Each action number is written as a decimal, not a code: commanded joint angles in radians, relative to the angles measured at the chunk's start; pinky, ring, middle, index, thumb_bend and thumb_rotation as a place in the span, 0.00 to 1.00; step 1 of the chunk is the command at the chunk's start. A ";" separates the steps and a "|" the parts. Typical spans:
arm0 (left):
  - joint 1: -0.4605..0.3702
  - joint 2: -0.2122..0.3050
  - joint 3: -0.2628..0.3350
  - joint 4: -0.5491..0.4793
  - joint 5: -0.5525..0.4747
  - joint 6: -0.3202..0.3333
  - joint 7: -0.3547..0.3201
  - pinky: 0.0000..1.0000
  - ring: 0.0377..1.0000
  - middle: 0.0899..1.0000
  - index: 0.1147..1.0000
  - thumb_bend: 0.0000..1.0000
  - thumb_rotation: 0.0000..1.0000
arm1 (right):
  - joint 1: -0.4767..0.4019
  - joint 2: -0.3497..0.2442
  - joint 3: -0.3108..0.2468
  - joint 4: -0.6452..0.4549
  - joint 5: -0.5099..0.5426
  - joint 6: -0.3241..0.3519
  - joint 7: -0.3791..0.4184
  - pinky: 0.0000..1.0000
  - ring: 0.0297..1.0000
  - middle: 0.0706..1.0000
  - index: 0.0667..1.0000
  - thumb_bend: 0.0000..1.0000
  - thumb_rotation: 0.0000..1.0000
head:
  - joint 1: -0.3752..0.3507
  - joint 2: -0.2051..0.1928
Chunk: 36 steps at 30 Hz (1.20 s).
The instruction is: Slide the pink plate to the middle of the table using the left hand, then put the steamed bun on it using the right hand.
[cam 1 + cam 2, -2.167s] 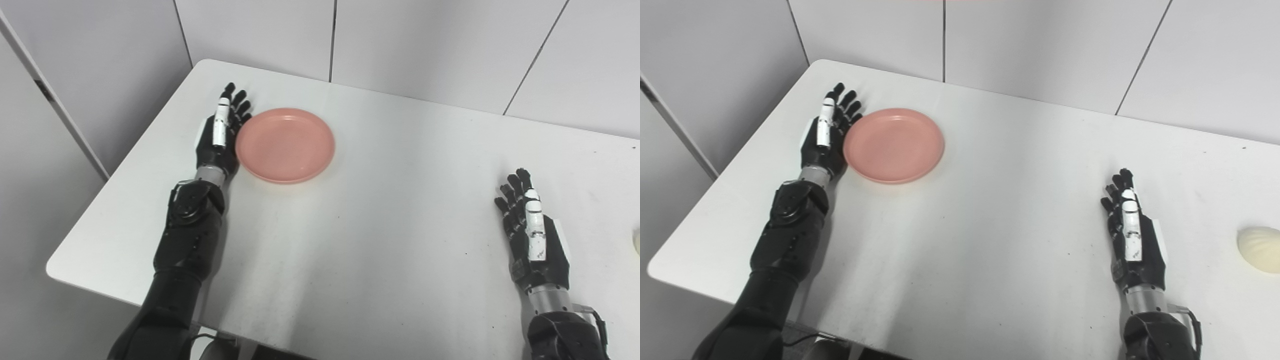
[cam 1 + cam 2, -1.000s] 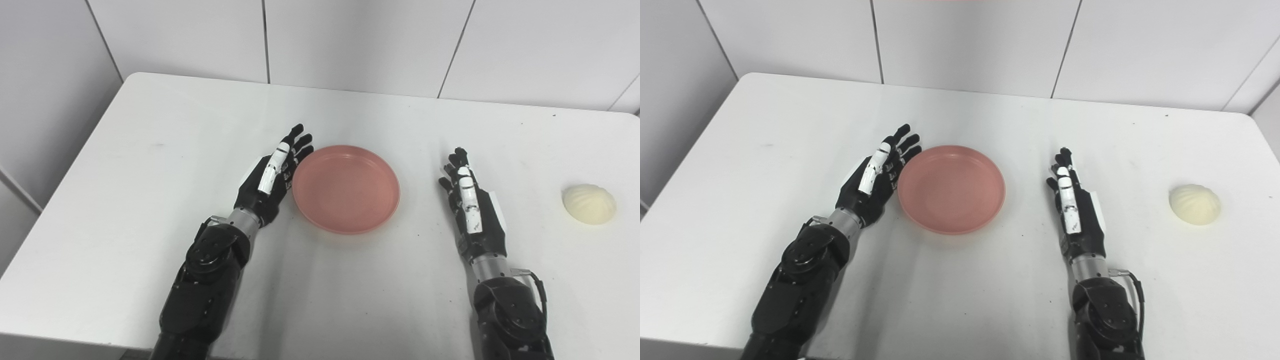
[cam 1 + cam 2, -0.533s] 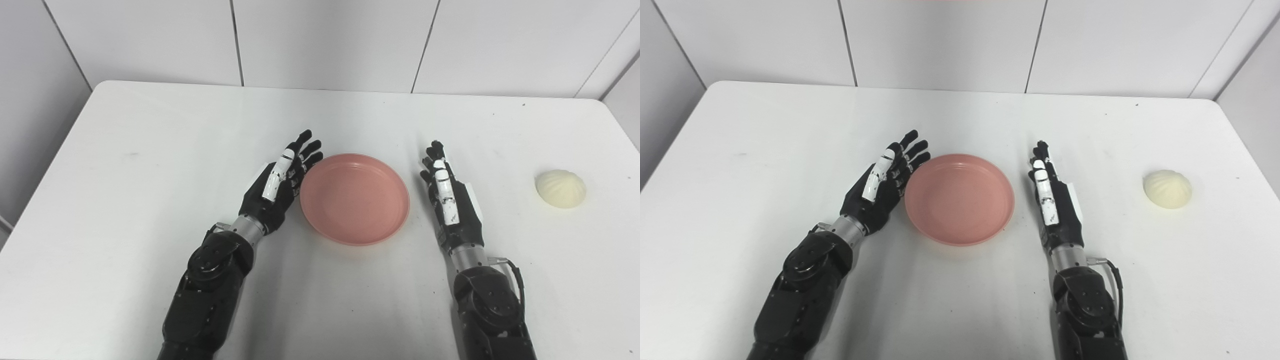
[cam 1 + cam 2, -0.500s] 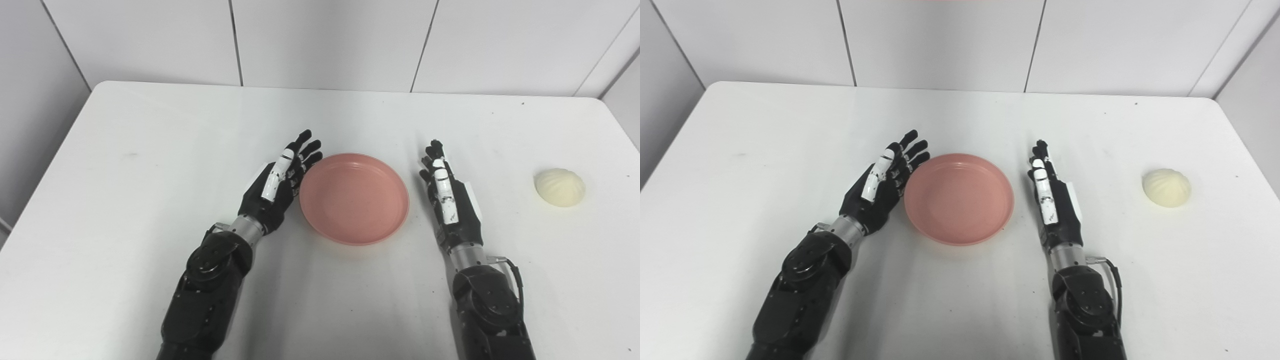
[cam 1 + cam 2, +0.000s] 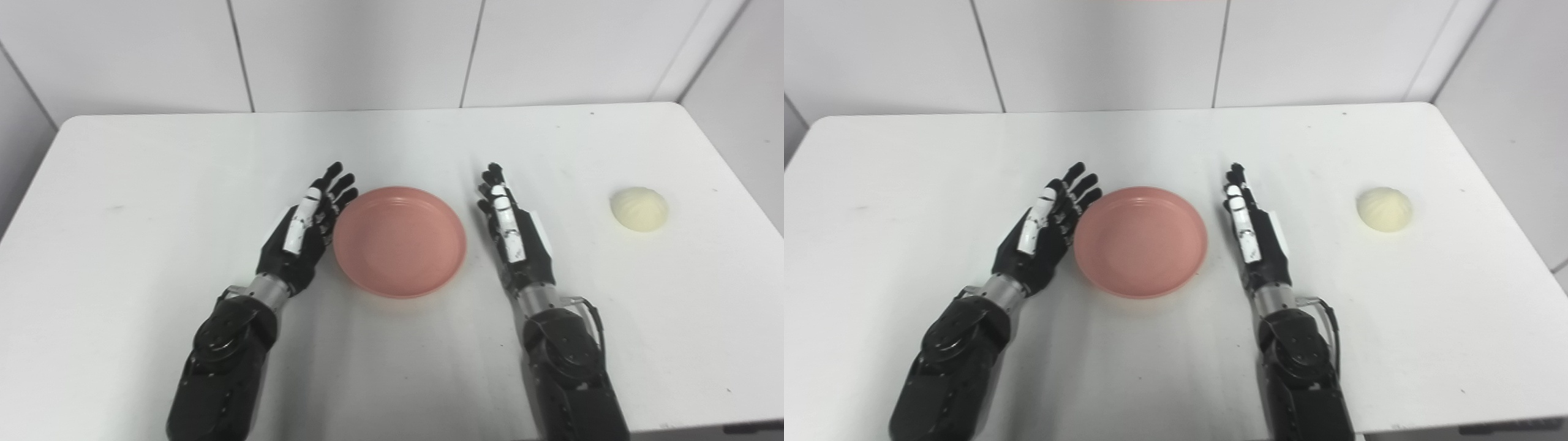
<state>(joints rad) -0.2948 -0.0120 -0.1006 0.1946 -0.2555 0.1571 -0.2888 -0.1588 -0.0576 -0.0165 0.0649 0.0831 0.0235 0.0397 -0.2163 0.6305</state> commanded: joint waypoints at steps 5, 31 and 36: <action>0.036 0.020 0.019 0.022 0.010 0.042 0.015 1.00 0.98 0.98 1.00 0.37 1.00 | 0.002 0.007 0.000 -0.022 -0.085 -0.024 -0.058 0.98 0.97 0.96 0.97 0.19 1.00 | -0.062 -0.017; 0.042 0.077 0.066 0.091 -0.023 0.003 -0.045 0.99 0.96 0.96 0.97 0.37 1.00 | -0.166 -0.226 -0.074 -0.303 -0.543 0.062 -0.131 0.65 0.76 0.81 0.83 0.79 0.69 | -0.211 -0.069; 0.043 0.084 0.079 0.113 -0.032 -0.007 -0.055 0.98 0.96 0.95 0.97 0.37 1.00 | -0.178 -0.306 -0.086 -0.333 -0.631 0.129 -0.094 0.73 0.80 0.82 0.85 0.83 0.62 | -0.230 -0.078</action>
<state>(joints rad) -0.2993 0.0505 -0.0308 0.2417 -0.3022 0.1126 -0.3628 -0.2961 -0.3244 -0.0861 -0.2264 -0.5209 0.1335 -0.0552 -0.4463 0.5523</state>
